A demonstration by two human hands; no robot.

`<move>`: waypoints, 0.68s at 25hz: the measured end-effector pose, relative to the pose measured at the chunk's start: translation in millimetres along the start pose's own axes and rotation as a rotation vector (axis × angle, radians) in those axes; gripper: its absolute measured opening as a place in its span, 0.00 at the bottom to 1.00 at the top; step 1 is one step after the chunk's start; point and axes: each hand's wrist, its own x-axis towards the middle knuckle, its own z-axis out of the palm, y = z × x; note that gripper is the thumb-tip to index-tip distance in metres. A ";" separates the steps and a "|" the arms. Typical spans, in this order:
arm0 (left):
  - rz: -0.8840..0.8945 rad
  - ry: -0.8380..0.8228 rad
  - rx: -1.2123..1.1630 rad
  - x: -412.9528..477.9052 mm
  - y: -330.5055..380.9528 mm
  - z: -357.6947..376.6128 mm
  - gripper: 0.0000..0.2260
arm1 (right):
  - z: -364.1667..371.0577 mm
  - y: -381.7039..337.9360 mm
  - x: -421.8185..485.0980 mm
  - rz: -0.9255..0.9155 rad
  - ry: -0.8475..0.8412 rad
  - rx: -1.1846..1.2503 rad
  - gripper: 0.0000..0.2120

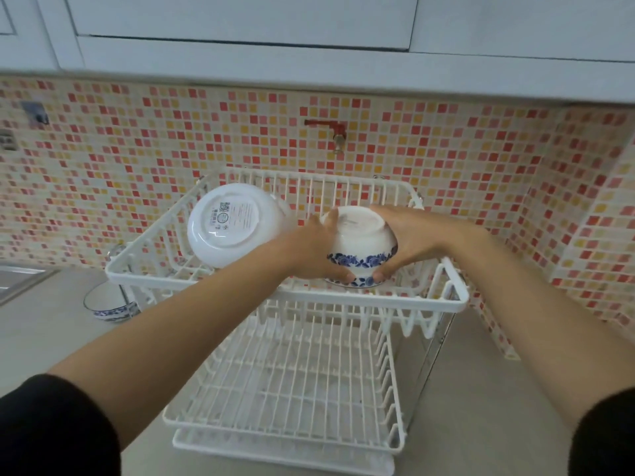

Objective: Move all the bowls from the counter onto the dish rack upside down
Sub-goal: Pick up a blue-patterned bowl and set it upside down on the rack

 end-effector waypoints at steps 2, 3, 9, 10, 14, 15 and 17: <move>-0.001 0.049 0.021 -1.3 2.2 2.3 0.50 | 0.1 -0.7 3.3 0.034 -0.015 -0.044 0.56; 0.004 0.086 0.055 -2.1 3.9 3.3 0.47 | 1.4 -0.6 6.2 0.055 -0.022 -0.080 0.58; 0.029 0.125 0.172 -8.1 9.5 2.9 0.38 | 8.3 0.2 15.4 0.148 -0.035 -0.184 0.67; 0.019 0.103 0.178 -8.4 9.8 3.0 0.38 | 9.0 -0.2 14.7 0.145 -0.032 -0.190 0.66; -0.011 0.051 0.173 -7.6 10.9 5.7 0.39 | 11.5 -2.8 10.8 0.123 -0.005 -0.210 0.63; -0.015 0.038 0.164 -7.1 10.4 6.3 0.39 | 11.5 -3.6 10.6 0.119 0.002 -0.208 0.62; -0.011 0.020 0.148 -6.8 9.9 6.4 0.40 | 9.9 -5.0 10.6 0.115 0.018 -0.202 0.61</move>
